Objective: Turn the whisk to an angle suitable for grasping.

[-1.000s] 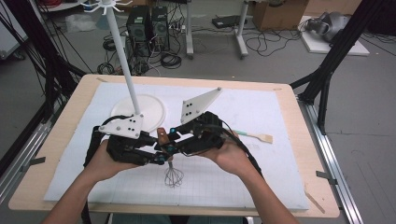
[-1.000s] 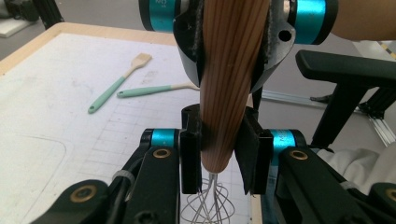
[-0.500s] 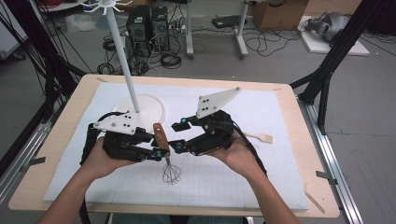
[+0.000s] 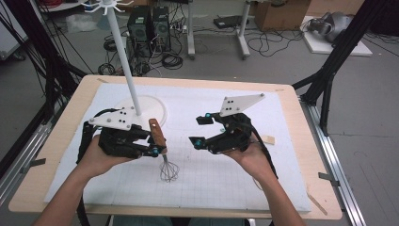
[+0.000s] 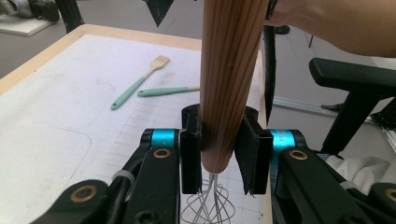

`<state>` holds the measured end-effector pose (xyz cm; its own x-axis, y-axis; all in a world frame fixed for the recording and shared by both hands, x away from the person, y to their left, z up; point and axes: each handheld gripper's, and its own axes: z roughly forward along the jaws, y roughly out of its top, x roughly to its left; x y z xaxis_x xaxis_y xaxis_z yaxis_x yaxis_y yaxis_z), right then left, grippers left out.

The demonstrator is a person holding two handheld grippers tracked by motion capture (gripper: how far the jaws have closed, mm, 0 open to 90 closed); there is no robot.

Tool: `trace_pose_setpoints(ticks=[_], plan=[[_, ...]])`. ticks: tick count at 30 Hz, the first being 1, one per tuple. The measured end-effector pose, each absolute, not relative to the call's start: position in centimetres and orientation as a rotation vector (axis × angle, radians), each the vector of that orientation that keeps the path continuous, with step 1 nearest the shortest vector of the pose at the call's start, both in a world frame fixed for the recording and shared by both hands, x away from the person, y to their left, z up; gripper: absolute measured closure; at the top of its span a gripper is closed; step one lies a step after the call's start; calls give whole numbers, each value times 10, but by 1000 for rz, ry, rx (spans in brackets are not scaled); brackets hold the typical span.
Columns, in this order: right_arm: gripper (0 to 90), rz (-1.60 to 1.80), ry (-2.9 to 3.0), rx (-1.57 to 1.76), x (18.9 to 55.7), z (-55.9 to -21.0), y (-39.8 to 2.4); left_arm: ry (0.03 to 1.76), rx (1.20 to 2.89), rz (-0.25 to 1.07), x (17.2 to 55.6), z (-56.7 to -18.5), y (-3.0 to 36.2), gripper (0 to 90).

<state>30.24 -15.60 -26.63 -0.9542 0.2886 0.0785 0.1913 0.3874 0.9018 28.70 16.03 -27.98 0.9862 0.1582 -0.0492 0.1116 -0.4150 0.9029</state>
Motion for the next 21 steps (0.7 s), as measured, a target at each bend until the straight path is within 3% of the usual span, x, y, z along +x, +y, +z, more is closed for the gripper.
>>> trace_pose_setpoints(ticks=[21], plan=[[265,1597,2480,617,305,-292,-194,237,1974,64,295,-272,174,724]])
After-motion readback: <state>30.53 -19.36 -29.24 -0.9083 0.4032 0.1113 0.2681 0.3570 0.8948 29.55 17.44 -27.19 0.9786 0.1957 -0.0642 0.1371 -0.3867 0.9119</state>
